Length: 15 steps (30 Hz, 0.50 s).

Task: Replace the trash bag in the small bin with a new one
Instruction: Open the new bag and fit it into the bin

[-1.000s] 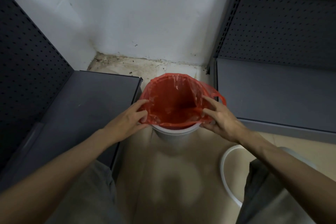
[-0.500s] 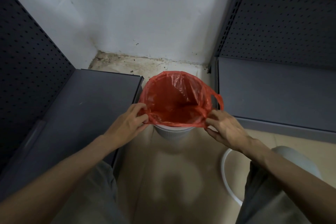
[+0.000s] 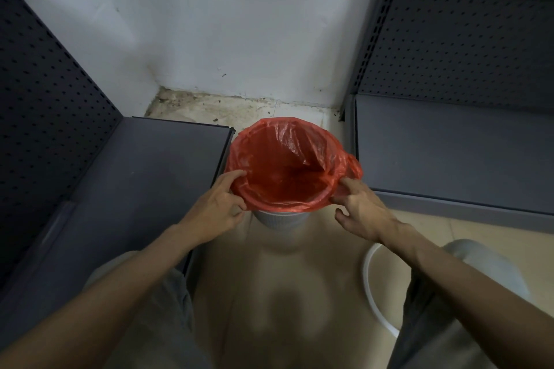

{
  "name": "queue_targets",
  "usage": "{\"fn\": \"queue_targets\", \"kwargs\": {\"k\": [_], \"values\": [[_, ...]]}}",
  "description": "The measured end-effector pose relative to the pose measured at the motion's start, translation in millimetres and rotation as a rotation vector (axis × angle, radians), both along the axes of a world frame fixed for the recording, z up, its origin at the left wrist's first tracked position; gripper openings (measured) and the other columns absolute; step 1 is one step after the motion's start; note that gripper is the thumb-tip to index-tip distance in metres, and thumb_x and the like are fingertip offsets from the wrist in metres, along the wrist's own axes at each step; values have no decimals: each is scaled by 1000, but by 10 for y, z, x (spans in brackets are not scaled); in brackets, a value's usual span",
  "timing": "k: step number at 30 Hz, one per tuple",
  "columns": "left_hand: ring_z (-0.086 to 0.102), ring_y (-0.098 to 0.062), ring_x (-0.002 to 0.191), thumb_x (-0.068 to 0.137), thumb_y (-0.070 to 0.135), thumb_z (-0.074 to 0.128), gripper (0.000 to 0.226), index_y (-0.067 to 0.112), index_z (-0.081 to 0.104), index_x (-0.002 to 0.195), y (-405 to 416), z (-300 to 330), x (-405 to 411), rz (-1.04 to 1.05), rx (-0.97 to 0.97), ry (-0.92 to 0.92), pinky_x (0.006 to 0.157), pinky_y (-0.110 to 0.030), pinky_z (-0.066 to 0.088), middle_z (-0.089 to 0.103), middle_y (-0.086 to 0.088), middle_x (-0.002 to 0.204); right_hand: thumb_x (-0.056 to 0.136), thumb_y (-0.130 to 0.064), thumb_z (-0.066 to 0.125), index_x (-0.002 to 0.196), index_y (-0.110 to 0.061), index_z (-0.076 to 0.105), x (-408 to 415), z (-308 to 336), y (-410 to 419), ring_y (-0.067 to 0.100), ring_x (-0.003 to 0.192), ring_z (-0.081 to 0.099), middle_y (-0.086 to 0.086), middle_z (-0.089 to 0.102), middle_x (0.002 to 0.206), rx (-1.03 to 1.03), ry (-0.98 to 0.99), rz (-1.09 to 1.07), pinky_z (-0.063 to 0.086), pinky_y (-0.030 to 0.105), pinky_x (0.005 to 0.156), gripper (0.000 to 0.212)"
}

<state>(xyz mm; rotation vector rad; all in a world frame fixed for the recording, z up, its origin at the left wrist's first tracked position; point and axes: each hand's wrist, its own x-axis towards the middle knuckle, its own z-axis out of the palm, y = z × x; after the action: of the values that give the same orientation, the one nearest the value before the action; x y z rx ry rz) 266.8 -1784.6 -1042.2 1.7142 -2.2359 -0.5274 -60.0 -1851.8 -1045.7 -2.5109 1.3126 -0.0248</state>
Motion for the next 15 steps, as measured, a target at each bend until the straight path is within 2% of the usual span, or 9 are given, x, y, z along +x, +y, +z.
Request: {"fn": "queue_targets", "kwargs": {"k": [3,6,8,11,13,15], "values": [[26,-5,139,83,15,72,9,19,77,77,27,-18,-60,149,26,188,113,-32,27,31,6,153,89,-22,54,106,-22,74,41,91,24,17,126,39,0,44,132,144,-215,-129,32,29,109,26],[35,-8,133,82,11,74,8,16,74,76,33,-12,-121,260,-43,241,111,-31,31,38,2,146,92,-26,53,96,-21,76,81,98,5,12,121,40,-7,44,121,164,-300,-209,38,33,107,24],[37,-5,127,82,11,74,7,13,70,77,41,1,-143,308,-74,266,106,-28,36,40,1,142,94,-30,54,96,-19,77,91,77,-14,14,121,39,-2,48,122,172,-316,-269,35,31,107,25],[42,-6,121,85,24,72,19,12,60,79,44,20,-166,403,-68,320,102,-28,38,41,3,137,95,-42,52,92,-16,76,123,74,-9,14,117,43,-2,49,116,223,-362,-370,35,32,106,36],[41,-9,125,86,38,71,29,12,63,76,30,3,-182,465,-9,343,104,-30,36,39,3,140,93,-47,54,88,-13,77,168,71,8,8,106,50,-7,52,108,275,-414,-416,42,27,97,41],[40,-13,131,87,46,66,39,11,71,72,20,-32,-196,530,72,374,109,-34,35,37,3,146,90,-46,59,82,-9,78,218,55,18,4,93,55,-10,55,99,328,-465,-464,43,16,81,42]]}}
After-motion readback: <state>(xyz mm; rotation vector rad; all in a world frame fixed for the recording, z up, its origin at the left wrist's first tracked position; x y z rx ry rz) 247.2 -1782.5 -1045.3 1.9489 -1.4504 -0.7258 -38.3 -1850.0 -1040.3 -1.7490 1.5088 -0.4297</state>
